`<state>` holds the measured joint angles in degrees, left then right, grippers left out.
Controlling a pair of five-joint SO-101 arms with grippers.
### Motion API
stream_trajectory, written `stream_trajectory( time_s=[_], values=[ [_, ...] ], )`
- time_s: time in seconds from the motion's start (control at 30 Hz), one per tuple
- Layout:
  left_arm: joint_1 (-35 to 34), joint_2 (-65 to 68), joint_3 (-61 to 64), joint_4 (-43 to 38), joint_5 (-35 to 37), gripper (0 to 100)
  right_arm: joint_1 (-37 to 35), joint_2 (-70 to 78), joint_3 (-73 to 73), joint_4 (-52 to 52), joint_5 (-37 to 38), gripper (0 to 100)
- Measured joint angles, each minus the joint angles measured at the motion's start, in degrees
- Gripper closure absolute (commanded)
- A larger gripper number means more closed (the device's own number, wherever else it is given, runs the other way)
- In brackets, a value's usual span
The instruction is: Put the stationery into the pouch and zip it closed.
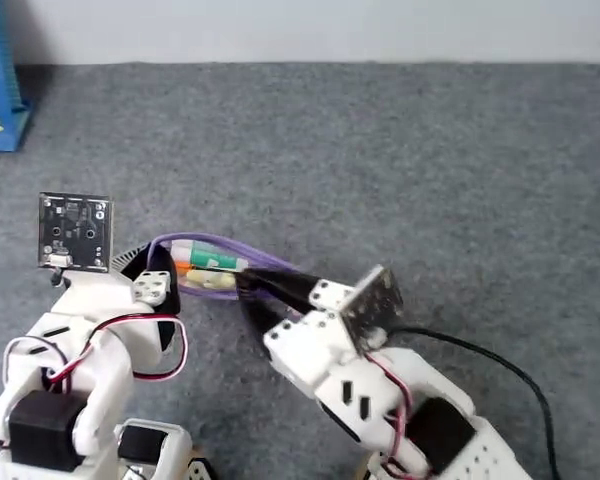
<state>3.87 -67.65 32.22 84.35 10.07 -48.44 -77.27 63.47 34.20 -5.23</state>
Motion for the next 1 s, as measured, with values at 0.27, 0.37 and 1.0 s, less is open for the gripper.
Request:
stream_trajectory(
  time_s=[0.27,0.37,1.0],
  values=[
    [0.2,-0.3,0.0,0.0,0.0,99,4.3,-1.1,0.2,-1.0,0.0,99.1],
    [0.0,-0.3,0.0,0.0,0.0,99,6.2,-6.3,0.0,3.3,0.0,99.1],
    [0.0,-0.3,0.0,0.0,-0.1,99,10.9,-16.4,-4.2,37.2,2.5,76.4]
  ],
)
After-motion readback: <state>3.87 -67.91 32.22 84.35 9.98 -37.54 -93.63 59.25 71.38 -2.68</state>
